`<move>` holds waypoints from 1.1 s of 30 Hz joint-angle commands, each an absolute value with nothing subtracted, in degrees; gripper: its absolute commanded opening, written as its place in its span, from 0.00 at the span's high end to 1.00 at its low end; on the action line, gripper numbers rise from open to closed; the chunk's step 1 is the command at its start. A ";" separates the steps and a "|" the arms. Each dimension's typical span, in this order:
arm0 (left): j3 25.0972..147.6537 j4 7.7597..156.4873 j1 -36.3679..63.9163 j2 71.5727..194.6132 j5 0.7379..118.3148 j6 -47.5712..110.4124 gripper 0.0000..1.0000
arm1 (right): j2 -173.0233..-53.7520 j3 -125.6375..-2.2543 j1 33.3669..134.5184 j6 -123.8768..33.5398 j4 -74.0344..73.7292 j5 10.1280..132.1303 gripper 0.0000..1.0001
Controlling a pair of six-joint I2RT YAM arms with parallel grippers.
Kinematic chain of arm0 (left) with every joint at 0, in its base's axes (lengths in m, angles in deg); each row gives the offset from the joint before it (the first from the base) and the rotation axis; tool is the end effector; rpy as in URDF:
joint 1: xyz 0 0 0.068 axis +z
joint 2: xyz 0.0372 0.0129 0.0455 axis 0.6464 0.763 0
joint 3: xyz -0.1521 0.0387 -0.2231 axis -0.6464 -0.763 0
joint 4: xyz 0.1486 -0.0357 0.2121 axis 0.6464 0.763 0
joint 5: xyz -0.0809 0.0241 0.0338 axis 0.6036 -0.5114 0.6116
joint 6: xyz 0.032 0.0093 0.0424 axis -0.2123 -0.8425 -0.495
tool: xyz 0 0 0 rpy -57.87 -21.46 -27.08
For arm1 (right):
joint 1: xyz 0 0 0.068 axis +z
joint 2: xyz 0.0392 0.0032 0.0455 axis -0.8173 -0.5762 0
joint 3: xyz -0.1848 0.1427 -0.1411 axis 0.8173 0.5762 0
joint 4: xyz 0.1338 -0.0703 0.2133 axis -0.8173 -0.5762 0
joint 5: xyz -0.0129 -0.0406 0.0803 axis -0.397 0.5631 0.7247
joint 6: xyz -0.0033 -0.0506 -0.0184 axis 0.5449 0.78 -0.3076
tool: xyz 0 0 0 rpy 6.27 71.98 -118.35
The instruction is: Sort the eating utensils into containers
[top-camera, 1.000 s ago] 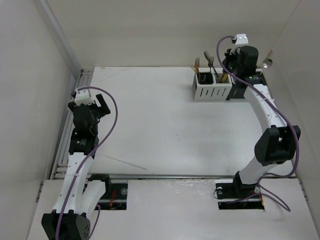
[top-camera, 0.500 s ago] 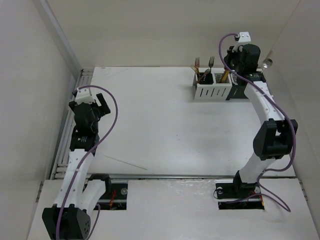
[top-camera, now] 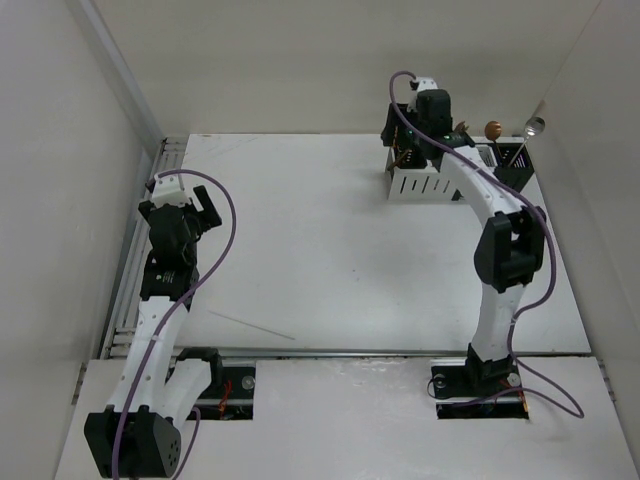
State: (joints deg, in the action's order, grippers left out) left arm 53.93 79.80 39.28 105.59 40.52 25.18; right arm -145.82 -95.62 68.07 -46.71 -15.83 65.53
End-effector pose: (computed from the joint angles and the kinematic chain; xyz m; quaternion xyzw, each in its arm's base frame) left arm 0.2029 0.0031 0.3267 -0.0916 0.7237 0.0307 0.6833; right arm 0.4635 0.1105 0.3468 -0.0454 0.8301 0.1187 0.5430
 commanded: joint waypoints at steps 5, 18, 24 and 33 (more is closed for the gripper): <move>54.37 77.46 39.57 104.71 41.25 24.85 0.21 | -144.89 -92.20 68.61 -64.37 -21.97 55.76 0.38; 53.84 77.46 39.57 104.71 41.25 24.85 0.21 | -145.50 -90.09 68.09 -66.83 -21.97 52.77 0.44; 53.84 77.46 39.57 104.71 40.64 24.85 0.21 | -149.55 -92.81 65.27 -68.06 -21.27 55.66 0.49; 53.84 77.46 39.57 104.71 40.63 24.85 0.21 | -152.19 -93.43 63.60 -66.39 -16.43 64.89 0.68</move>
